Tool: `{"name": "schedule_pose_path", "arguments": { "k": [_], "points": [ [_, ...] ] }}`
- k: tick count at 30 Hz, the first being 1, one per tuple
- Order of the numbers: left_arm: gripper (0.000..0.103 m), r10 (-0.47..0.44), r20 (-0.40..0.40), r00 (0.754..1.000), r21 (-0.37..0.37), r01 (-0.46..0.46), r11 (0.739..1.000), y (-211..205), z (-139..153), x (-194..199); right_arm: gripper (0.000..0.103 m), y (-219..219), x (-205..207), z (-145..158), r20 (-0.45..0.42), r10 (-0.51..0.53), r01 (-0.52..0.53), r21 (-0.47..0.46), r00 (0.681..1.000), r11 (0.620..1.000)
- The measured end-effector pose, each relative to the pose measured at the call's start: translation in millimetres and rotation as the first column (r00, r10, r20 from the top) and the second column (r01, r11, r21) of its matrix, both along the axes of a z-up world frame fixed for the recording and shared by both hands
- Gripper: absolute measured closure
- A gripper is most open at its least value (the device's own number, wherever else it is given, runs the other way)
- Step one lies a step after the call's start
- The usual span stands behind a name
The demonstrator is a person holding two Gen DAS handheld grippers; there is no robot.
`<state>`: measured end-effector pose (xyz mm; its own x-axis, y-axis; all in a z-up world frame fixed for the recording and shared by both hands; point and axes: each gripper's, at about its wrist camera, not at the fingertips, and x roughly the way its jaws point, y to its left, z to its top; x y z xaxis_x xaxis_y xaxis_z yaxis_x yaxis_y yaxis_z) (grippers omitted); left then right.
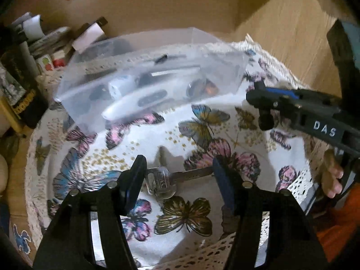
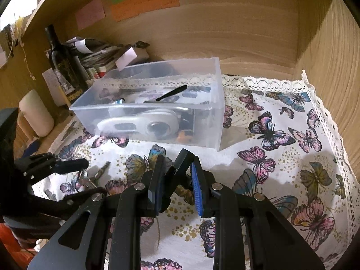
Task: Organize rigid objects
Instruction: 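Lower the keys and dark item into the clear box and open both tools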
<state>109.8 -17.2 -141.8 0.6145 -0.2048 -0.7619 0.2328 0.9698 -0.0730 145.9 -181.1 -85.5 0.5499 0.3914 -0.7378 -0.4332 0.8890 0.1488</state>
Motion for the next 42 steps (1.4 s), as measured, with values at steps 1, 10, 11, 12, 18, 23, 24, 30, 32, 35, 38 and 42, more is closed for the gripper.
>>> {"name": "schedule_pose_path", "arguments": {
  "k": [1, 10, 11, 12, 18, 23, 24, 30, 32, 35, 38, 42],
  "points": [
    [0.043, 0.004, 0.009, 1.000, -0.005, -0.004, 1.000, 4, 3, -2, 0.082, 0, 0, 2, 0.004, 0.001, -0.001, 0.006, 1.000, 1.000],
    [0.043, 0.043, 0.117, 0.992, -0.036, -0.039, 0.999, 11, 35, -5, 0.082, 7, 3, 27, 0.081, 0.005, -0.008, 0.034, 0.997, 0.999],
    [0.043, 0.047, 0.127, 0.991, -0.035, -0.042, 0.998, 9, 39, -3, 0.082, 8, 3, 29, 0.090, 0.007, -0.010, 0.035, 0.996, 0.999],
    [0.043, 0.048, 0.138, 0.989, -0.036, -0.044, 0.998, 9, 42, -2, 0.082, 9, 4, 31, 0.097, 0.008, -0.012, 0.035, 0.995, 0.999],
    [0.043, 0.052, 0.208, 0.977, -0.047, -0.043, 0.998, 11, 65, 0, 0.082, 15, 8, 43, 0.133, 0.015, -0.022, 0.046, 0.991, 0.999],
    [0.043, 0.056, 0.267, 0.962, -0.047, -0.045, 0.998, 13, 83, 1, 0.082, 19, 11, 54, 0.166, 0.017, -0.027, 0.054, 0.986, 0.998],
    [0.043, 0.060, 0.277, 0.959, -0.049, -0.048, 0.998, 13, 86, 2, 0.082, 20, 12, 57, 0.175, 0.018, -0.027, 0.053, 0.984, 0.998],
    [0.043, 0.073, 0.345, 0.936, -0.071, -0.051, 0.996, 18, 108, 11, 0.082, 26, 22, 69, 0.214, 0.024, -0.034, 0.046, 0.976, 0.998],
    [0.043, 0.078, 0.364, 0.928, -0.075, -0.054, 0.996, 20, 114, 16, 0.082, 28, 26, 72, 0.223, 0.028, -0.038, 0.042, 0.974, 0.998],
    [0.043, 0.087, 0.387, 0.918, -0.073, -0.064, 0.995, 23, 121, 27, 0.082, 33, 33, 75, 0.234, 0.037, -0.046, 0.032, 0.971, 0.998],
    [0.043, 0.098, 0.389, 0.916, -0.077, -0.074, 0.994, 27, 124, 43, 0.082, 38, 39, 76, 0.244, 0.044, -0.049, 0.018, 0.969, 0.999],
    [0.043, 0.117, 0.363, 0.924, -0.083, -0.093, 0.992, 32, 119, 67, 0.082, 43, 51, 72, 0.236, 0.052, -0.054, 0.002, 0.970, 0.999]
  ]
}}
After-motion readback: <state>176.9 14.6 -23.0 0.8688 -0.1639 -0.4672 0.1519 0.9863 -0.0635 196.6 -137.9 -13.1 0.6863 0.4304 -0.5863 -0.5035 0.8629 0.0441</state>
